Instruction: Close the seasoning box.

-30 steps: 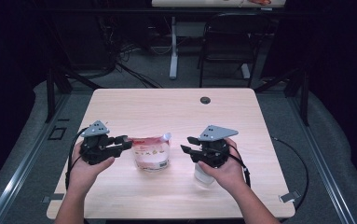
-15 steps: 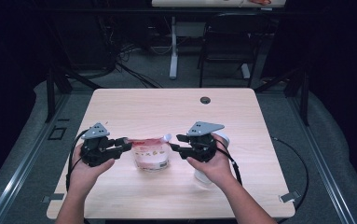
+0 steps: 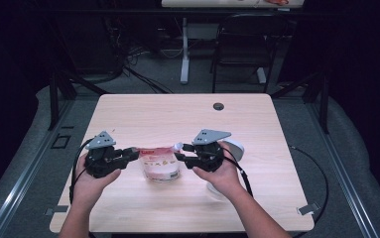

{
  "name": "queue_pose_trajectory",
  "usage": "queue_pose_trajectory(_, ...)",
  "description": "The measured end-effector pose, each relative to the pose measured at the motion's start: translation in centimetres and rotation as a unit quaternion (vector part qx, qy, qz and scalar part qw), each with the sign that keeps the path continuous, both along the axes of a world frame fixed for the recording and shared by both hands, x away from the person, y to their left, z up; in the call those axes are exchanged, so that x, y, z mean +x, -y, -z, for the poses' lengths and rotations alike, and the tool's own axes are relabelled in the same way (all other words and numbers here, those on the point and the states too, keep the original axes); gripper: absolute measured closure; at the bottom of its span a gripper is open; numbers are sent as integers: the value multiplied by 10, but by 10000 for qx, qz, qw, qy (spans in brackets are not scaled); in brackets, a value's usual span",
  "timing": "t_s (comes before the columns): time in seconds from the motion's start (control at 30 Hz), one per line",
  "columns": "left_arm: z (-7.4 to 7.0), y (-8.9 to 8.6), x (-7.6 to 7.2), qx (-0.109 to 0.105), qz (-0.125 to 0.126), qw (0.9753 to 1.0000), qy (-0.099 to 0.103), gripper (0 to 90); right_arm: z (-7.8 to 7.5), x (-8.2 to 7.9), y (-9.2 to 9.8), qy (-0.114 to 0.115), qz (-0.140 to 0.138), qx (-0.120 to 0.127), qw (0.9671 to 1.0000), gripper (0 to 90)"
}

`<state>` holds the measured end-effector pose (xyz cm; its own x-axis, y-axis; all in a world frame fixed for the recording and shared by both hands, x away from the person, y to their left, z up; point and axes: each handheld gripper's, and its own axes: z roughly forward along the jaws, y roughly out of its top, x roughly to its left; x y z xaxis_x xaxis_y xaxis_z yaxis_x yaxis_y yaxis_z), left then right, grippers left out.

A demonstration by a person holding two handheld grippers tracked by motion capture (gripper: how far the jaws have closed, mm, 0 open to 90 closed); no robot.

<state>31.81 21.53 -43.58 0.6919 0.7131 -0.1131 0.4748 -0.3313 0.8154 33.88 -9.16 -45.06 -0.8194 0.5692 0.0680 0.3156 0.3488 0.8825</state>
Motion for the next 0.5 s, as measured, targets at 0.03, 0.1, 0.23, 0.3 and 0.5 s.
queue_pose_trajectory(0.03,0,0,0,0,0,10000,0,762,-1,-1,0,22,5,24,10000,639)
queue_pose_trajectory(0.1,0,0,0,1,4,10000,3,768,-2,-1,-1,58,6,17,10000,658)
queue_pose_trajectory(0.23,0,1,0,17,-5,10000,8,778,-2,-1,0,43,41,2,10000,704)
queue_pose_trajectory(0.3,0,1,0,26,-16,10000,15,788,-2,-1,0,31,32,13,10000,706)
queue_pose_trajectory(0.5,0,1,1,-5,-10,10000,32,801,-2,-2,0,44,43,-16,10000,711)
